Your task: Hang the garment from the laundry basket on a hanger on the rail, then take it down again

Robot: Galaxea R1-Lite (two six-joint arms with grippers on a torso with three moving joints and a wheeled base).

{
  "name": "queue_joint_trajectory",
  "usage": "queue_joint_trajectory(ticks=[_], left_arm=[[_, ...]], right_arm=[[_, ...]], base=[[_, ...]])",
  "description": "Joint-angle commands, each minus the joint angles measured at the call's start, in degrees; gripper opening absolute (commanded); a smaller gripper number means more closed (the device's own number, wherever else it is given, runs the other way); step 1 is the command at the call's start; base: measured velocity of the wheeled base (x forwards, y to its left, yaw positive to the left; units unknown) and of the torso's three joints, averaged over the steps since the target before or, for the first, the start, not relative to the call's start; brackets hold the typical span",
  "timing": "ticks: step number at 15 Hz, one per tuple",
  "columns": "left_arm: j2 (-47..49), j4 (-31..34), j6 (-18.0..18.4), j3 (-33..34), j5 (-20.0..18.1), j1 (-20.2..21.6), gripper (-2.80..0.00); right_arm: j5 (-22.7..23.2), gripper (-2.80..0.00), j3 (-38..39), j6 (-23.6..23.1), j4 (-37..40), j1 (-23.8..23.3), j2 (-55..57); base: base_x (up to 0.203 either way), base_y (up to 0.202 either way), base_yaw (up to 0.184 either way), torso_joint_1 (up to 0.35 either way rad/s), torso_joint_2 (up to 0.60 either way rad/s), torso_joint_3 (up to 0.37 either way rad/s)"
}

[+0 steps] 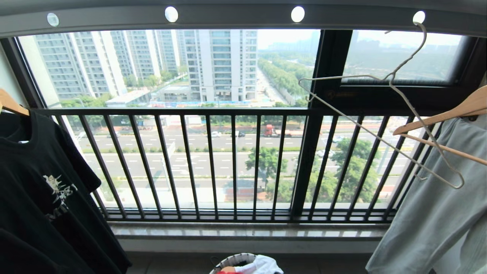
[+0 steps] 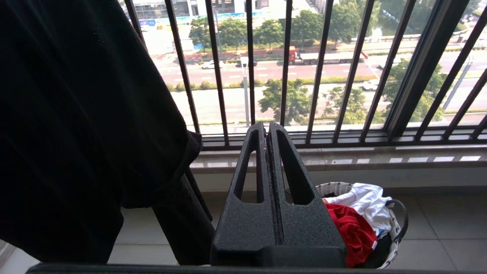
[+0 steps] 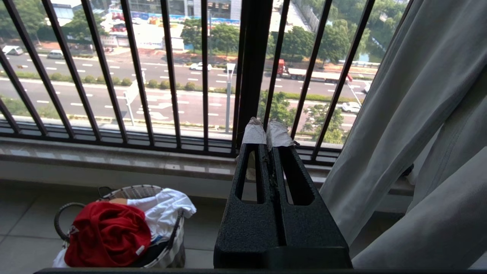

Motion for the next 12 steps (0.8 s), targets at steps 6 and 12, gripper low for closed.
queue_joint_trajectory(ticks=[6,12], left_arm=[[0.0,0.1,0.0,0.0,0.0,0.0,-2.8],[0.0,0.1,0.0,0.0,0.0,0.0,-2.8]], right_arm=[[0.0,-2.8,0.0,-0.1,0.0,0.0,0.1],[-0.1,-2.8,0.0,0.0,0.1,0.0,0.1]], base=[[0.0,0.0,0.0,0.0,0.0,0.0],[0.0,0.0,0.0,0.0,0.0,0.0]])
